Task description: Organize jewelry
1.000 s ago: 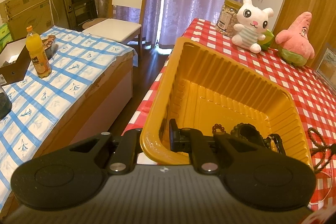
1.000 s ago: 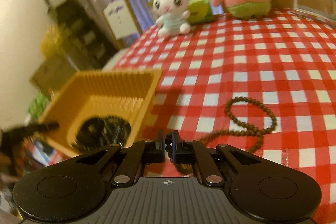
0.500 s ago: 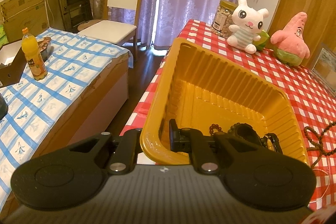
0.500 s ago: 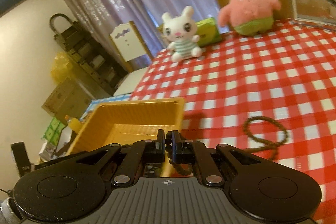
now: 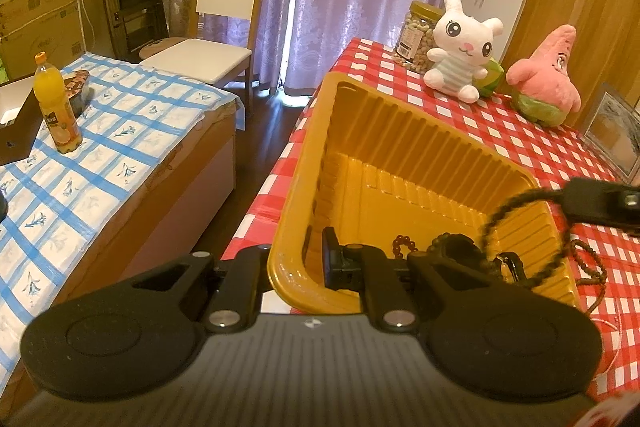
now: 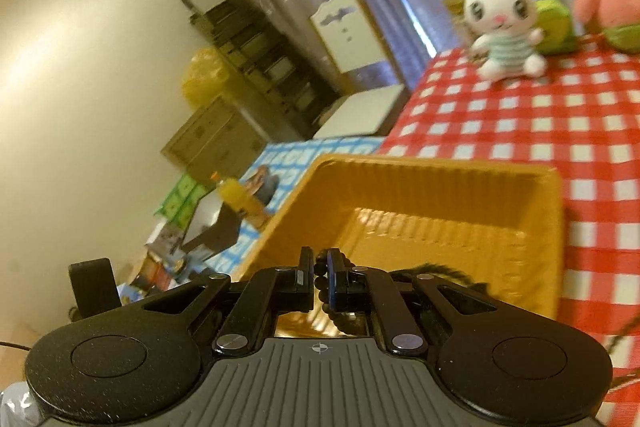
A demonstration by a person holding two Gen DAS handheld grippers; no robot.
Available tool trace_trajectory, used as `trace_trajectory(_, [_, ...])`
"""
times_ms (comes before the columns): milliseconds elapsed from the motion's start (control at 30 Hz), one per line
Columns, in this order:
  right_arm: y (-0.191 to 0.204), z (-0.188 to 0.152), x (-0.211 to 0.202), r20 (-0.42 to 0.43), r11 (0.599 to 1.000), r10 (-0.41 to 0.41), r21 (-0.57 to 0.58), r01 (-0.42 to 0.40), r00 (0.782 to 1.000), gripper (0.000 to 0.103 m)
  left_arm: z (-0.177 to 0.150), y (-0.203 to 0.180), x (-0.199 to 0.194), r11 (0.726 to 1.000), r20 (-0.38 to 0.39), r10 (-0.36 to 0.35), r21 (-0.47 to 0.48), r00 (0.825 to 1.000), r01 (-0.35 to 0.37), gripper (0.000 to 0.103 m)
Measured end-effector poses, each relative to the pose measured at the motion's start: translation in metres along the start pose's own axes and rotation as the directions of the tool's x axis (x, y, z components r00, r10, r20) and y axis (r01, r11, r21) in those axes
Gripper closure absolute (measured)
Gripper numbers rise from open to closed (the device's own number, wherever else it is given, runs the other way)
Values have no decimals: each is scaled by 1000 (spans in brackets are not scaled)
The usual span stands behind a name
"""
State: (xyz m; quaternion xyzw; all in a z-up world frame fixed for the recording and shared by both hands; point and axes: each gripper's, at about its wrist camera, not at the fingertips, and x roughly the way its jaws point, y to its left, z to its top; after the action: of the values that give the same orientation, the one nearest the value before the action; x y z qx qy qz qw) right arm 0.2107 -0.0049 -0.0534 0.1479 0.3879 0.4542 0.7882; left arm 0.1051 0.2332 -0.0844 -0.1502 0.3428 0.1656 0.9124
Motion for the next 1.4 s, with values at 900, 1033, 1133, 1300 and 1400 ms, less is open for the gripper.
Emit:
trace_trajectory(900, [-45,-28,-38,-3,953,-302,14,302,953,52,0,1,5,1000,-2,-7,5,1000,7,93])
trace_trajectory(1033, [-69,-41,-68,-11,921,-383,72,383,924,52,0,0,6,1000,-6,-2,8,1000,2,93])
trace_trajectory(1133, [-86,-53,-90,-23,886,-454,92,454,891,51,1,-1,6,1000,-7,0,9,1000,0,93])
trace_trajectory(1300, [-115,-71,-123,-42,812,-570,118,571,820,51,1,0,6,1000,-6,3,12,1000,-3,93])
trace_trajectory(1400, [-131,-80,-139,-49,765,-631,123,632,774,51,2,1,5,1000,-7,9,11,1000,-9,93])
